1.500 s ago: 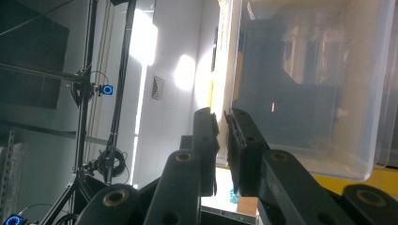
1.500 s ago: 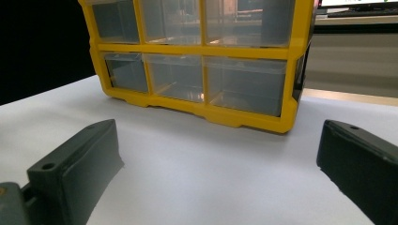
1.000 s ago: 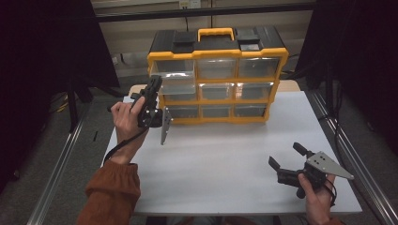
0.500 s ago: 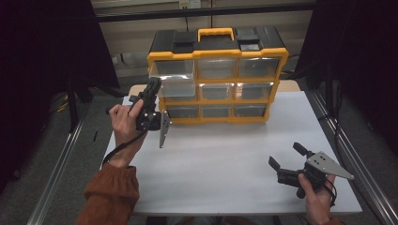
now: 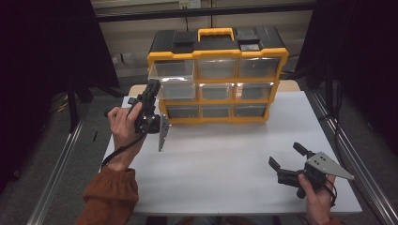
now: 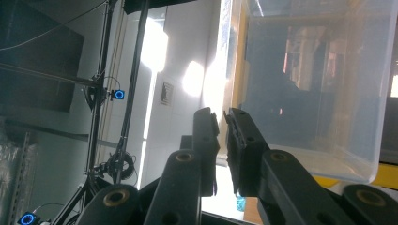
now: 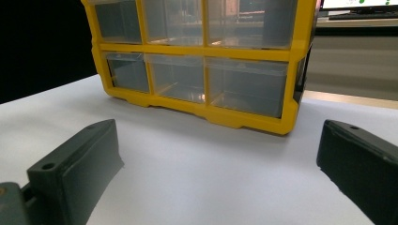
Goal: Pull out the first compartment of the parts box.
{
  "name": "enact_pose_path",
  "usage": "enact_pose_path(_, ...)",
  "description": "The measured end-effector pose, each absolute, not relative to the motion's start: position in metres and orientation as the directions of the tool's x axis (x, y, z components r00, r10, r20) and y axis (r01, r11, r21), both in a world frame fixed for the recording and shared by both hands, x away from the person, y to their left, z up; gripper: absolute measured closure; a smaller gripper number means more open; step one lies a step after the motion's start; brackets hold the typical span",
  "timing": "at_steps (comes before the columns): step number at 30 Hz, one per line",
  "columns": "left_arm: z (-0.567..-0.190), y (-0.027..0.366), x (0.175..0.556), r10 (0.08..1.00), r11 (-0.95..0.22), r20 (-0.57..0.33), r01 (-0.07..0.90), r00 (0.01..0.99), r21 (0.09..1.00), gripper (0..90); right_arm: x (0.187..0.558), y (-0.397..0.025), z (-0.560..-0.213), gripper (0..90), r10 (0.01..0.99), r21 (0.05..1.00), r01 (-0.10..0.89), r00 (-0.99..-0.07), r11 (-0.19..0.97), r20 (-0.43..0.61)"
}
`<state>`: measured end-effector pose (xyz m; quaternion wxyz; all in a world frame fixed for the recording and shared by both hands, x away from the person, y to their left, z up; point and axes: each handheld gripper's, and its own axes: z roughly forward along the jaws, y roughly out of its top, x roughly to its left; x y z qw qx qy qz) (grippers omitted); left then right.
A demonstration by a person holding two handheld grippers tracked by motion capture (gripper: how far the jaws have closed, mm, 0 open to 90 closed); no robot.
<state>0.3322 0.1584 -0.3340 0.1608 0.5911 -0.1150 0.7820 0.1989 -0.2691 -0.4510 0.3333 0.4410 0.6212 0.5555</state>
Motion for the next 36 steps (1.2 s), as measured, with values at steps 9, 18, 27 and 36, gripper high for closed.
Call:
enact_pose_path(9,-0.334,0.158,0.325,0.112,-0.918,0.959,-0.397,-0.260,0.000,82.2,0.199,-0.268,-0.452,0.0,0.915,0.985,0.173,-0.399,0.007,0.064)
enact_pose_path(18,-0.335,0.159,0.317,0.108,-0.916,0.957,-0.401,-0.269,-0.010,81.9,0.199,-0.269,-0.452,0.0,0.915,0.985,0.173,-0.399,0.006,0.064)
enact_pose_path(27,-0.342,0.164,0.320,0.103,-0.916,0.962,-0.402,-0.255,-0.009,81.4,0.199,-0.269,-0.452,0.0,0.915,0.984,0.179,-0.400,0.016,0.058)
enact_pose_path(36,-0.341,0.163,0.318,0.113,-0.918,0.965,-0.397,-0.236,0.011,80.9,0.199,-0.268,-0.452,0.0,0.913,0.984,0.176,-0.405,0.019,0.055)
